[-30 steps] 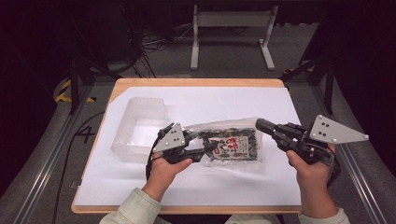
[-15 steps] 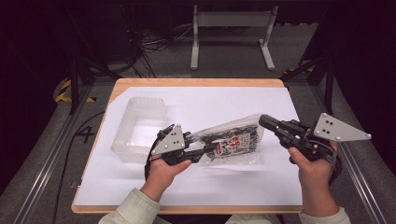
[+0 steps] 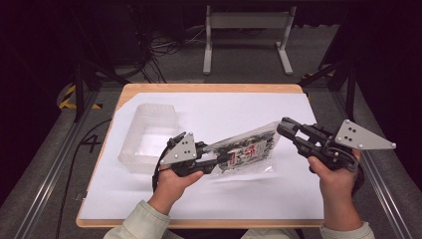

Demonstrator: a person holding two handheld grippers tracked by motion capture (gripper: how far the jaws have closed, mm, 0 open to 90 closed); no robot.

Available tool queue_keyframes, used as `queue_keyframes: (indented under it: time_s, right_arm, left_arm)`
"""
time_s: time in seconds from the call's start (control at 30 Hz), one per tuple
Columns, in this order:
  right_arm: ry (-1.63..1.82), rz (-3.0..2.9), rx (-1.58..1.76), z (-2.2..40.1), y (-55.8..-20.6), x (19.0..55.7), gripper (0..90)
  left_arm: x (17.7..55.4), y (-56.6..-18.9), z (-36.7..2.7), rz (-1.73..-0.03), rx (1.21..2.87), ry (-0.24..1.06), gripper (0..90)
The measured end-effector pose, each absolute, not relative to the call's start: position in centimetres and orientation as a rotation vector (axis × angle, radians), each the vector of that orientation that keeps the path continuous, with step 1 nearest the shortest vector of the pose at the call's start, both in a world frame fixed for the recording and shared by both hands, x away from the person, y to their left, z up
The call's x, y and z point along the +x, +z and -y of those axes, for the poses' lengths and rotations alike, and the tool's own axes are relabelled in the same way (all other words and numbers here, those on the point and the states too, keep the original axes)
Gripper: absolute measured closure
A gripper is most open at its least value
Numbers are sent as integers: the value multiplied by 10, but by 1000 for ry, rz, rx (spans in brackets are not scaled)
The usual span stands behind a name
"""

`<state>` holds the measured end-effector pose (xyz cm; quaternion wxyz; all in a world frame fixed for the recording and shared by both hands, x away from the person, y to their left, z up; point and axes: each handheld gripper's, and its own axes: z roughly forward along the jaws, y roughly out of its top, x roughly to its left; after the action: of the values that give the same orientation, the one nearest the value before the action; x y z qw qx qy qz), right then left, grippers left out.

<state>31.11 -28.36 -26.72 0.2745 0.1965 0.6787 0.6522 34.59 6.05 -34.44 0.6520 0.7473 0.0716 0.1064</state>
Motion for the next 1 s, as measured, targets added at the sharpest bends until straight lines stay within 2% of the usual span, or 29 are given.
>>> queue_keyframes:
  time_s: [0.33, 1.0]
  right_arm:
    - [1738, -1792, 560, 288, -268, 311, 558]
    - [1670, -1787, 635, 306, -275, 302, 549]
  left_arm:
    - [348, -335, -67, -161, 1680, 245, 725]
    - [364, -299, -105, -183, 1649, 264, 725]
